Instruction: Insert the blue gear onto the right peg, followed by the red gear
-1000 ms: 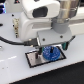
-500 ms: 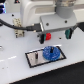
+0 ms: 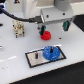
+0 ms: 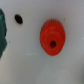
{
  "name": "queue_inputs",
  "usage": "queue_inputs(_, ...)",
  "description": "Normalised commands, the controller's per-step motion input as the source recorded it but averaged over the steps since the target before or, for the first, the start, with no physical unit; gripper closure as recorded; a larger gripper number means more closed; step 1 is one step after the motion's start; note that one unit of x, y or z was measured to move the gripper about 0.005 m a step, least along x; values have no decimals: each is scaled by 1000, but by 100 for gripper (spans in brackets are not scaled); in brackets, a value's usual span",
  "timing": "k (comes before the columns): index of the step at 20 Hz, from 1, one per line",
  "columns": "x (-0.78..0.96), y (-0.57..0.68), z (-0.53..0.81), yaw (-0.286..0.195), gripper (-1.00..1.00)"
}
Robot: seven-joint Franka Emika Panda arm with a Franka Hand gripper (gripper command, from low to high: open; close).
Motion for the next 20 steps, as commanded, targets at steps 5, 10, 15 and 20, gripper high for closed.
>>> queue_inputs(5, -336, 32, -365, 0, -100)
queue_inputs(10, -381, 26, -370, 0, -100)
queue_inputs(15, -341, 1, -344, 0, -100)
queue_inputs(20, -193, -14, -234, 0, 100)
